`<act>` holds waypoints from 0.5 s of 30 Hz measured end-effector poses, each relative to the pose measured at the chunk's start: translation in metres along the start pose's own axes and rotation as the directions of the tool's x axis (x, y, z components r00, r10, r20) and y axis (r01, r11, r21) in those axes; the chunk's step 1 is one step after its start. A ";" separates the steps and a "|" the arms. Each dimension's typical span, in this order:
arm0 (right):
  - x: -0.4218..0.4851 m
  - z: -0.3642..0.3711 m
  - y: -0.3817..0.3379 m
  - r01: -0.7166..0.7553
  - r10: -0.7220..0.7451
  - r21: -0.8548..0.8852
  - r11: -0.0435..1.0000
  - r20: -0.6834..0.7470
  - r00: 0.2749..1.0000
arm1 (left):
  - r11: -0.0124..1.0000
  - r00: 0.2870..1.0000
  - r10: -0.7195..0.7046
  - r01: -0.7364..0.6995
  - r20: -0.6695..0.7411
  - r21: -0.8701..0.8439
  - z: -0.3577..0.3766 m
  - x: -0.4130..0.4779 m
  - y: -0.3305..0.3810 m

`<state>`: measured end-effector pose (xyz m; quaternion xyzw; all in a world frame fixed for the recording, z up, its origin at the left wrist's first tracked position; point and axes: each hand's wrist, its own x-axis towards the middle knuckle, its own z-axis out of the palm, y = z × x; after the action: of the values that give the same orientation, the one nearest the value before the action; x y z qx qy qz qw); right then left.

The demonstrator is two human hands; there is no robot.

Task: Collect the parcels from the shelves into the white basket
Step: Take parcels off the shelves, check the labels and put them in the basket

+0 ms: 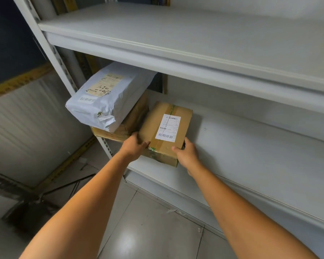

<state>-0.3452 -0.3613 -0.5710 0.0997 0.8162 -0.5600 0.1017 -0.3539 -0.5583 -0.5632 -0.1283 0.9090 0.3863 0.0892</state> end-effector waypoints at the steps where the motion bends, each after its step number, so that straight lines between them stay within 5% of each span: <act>1: -0.002 0.001 0.001 0.004 -0.004 0.022 1.000 -0.002 1.000 | 1.000 1.000 0.006 -0.006 -0.003 -0.003 -0.001 -0.003 -0.001; 15: -0.088 -0.070 -0.013 0.005 -0.012 0.079 0.997 0.090 0.996 | 0.976 0.995 -0.061 0.075 0.073 -0.203 -0.018 -0.098 0.033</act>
<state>-0.2680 -0.3046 -0.5104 0.0748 0.7885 -0.5960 0.1322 -0.2721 -0.5332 -0.5026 -0.1549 0.8559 0.4790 0.1186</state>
